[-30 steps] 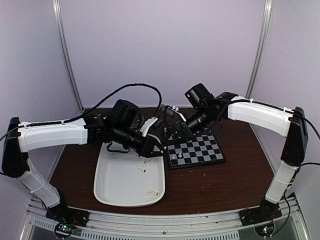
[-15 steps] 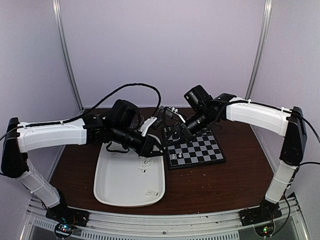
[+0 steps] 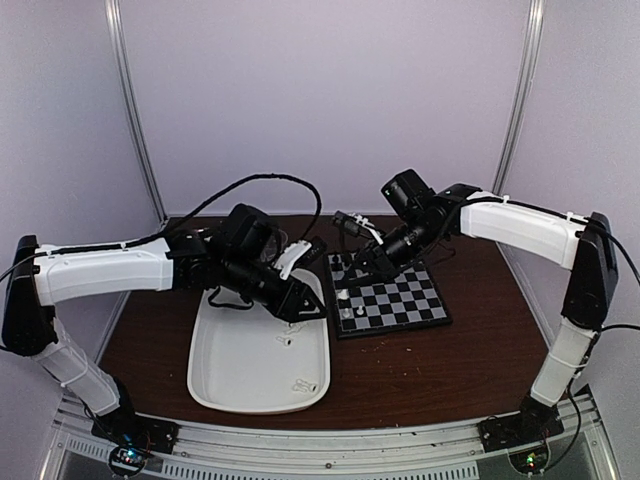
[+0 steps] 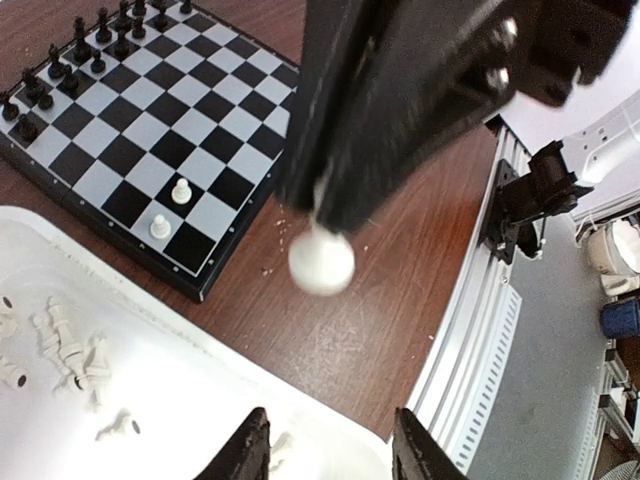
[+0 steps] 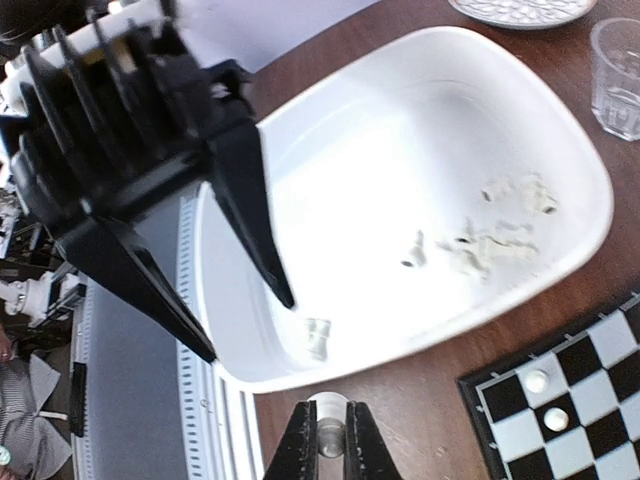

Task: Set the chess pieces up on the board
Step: Pass from the left arm to the right, then place the bishop on c1.

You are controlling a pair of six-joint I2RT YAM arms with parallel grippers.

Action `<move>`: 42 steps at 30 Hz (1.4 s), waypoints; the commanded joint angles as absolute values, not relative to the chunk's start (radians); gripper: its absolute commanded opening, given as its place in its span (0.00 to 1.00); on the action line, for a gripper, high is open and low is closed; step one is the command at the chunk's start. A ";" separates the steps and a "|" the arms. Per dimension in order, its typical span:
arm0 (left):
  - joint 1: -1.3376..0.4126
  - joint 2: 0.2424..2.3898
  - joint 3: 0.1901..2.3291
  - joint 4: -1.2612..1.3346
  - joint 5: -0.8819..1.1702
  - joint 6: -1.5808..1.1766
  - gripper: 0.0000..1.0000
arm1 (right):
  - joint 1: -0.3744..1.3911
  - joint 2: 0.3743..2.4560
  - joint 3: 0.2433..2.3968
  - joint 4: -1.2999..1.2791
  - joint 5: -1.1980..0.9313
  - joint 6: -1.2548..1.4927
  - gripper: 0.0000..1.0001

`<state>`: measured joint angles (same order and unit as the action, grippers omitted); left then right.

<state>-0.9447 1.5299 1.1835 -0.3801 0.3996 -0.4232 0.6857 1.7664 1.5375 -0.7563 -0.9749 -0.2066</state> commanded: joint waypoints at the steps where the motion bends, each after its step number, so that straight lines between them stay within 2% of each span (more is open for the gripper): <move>1: -0.950 1.501 1.164 -0.460 0.327 -0.358 0.42 | 0.612 1.695 1.490 -0.822 -0.769 -0.368 0.00; 6: -0.948 1.494 1.150 -0.468 0.292 -0.347 0.42 | 0.602 1.645 1.359 -0.740 -0.510 -0.483 0.00; 10: -0.948 1.495 1.146 -0.456 0.278 -0.350 0.42 | 0.602 1.642 1.260 -0.643 -0.390 -0.510 0.00; 25: -0.929 1.525 1.141 -0.449 0.220 -0.385 0.42 | 0.620 1.728 1.163 -0.448 -0.285 -0.532 0.00; 42: -0.876 1.483 1.098 -0.433 0.117 -0.436 0.42 | 0.696 1.777 1.178 -0.443 -0.265 -0.538 0.01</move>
<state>-0.8894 1.5215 1.1130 -0.4717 0.1425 -0.4198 0.6849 1.7580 1.1713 -0.4492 -0.2836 -0.5316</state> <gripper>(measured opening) 0.418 0.074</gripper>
